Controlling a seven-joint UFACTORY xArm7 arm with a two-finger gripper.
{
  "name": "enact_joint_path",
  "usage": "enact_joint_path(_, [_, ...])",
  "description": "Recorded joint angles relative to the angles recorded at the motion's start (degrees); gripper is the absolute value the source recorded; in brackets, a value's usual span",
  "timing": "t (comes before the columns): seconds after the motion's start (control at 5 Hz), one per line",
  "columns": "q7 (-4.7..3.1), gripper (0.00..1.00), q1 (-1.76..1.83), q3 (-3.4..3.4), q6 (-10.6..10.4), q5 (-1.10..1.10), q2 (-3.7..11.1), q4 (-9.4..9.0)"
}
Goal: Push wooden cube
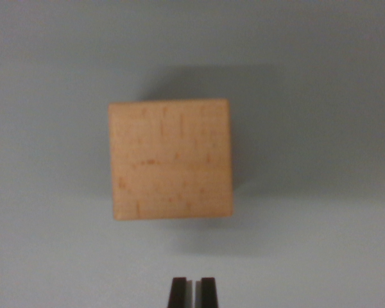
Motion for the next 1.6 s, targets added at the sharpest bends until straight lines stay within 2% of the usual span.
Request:
enact_joint_path(0.2, [0.00,0.00,0.00,0.00,0.0,0.00,0.00,0.00])
enact_joint_path(0.4, [0.64,0.00,0.27,0.32,-1.3,-0.01,0.29,-1.25])
enact_joint_path(0.6, [0.64,0.00,0.27,0.32,-1.3,-0.01,0.29,-1.25])
enact_joint_path(0.8, [1.15,0.00,0.49,0.58,-2.4,-0.01,0.51,-2.24])
enact_joint_path(1.6, [1.71,0.00,0.73,0.87,-3.6,-0.02,0.77,-3.35])
